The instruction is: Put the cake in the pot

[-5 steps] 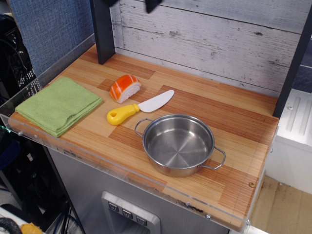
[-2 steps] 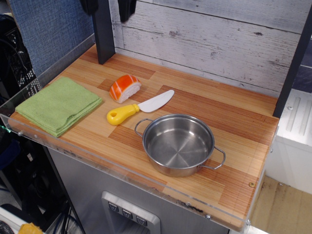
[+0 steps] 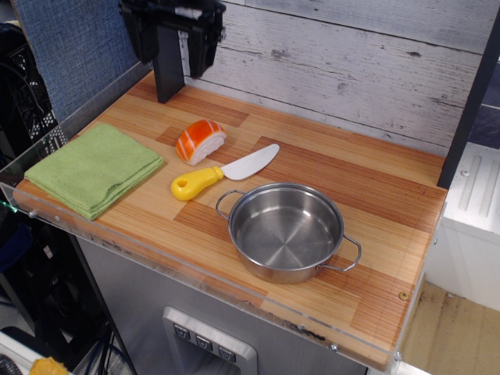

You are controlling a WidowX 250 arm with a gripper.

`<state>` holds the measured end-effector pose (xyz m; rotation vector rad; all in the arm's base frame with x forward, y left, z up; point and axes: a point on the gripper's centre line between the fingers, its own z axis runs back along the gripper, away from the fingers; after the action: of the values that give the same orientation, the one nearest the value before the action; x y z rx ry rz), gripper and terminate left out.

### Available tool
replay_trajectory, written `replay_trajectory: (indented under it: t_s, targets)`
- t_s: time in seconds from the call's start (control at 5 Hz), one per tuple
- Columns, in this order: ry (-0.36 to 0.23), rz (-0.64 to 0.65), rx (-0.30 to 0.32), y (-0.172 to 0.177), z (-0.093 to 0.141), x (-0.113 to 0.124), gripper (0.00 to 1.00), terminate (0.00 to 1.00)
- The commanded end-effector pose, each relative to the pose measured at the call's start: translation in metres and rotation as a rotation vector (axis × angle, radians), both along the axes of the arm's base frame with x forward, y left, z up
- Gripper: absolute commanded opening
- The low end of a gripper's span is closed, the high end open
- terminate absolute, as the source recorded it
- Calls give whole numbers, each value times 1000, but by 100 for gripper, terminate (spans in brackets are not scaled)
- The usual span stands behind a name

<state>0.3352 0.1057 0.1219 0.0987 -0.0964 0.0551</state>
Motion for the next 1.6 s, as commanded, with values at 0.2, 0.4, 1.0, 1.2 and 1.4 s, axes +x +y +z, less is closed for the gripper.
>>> replay_trajectory:
  t_s: [0.2, 0.4, 1.0, 1.2, 1.4]
  targets:
    - [24, 7, 20, 13, -26, 6, 100, 0]
    - [46, 4, 34, 12, -40, 7, 100, 0]
    - [120, -18, 46, -11, -81, 16, 100, 0]
    - [149, -14, 41, -11, -92, 17, 100, 0]
    - [167, 5, 34, -2, -98, 18, 100, 0]
